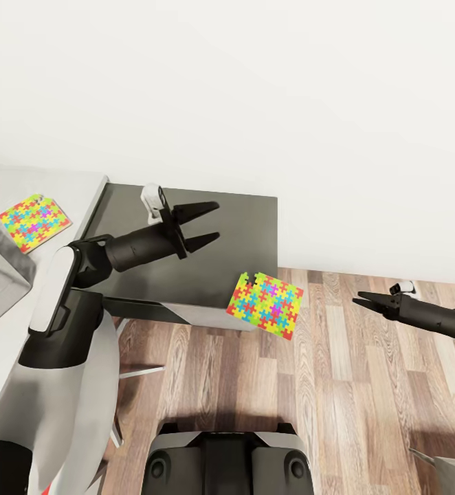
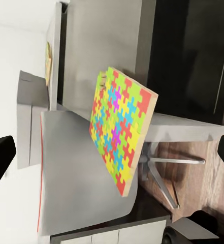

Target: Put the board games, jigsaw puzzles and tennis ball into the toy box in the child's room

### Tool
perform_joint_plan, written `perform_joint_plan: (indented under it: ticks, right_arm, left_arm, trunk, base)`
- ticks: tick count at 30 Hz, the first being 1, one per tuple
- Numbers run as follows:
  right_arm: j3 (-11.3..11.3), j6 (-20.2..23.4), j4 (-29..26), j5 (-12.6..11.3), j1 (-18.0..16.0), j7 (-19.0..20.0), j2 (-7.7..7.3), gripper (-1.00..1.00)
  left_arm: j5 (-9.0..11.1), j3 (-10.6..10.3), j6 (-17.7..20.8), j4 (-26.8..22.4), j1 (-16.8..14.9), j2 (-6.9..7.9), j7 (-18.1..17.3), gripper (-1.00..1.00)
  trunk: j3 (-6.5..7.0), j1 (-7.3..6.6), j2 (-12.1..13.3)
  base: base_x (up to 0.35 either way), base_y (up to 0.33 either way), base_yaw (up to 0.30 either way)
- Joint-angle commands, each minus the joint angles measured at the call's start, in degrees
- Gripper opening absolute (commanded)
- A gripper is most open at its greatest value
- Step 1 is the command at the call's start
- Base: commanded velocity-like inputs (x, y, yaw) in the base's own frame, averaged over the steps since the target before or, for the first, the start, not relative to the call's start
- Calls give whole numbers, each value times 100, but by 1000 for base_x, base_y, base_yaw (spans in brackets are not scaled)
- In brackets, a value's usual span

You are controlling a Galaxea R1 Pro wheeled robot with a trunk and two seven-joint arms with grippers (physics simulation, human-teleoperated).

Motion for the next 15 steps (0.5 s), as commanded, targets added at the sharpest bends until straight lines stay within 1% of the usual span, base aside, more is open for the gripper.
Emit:
perform_joint_plan:
  ticks: [1,15]
  right_arm:
    - [23,41,2,-43,-6,3,-10,100]
    - [30,42,-3,-47,-5,12,-5,100]
  left_arm:
    - [61,0,0,-3,-6,9,68,100]
    - [64,5,0,-2,-10,11,110,100]
  trunk:
    - [-7,3,-9]
    - [-7,3,-9]
  base:
    - [0,0,4]
    - [0,0,1]
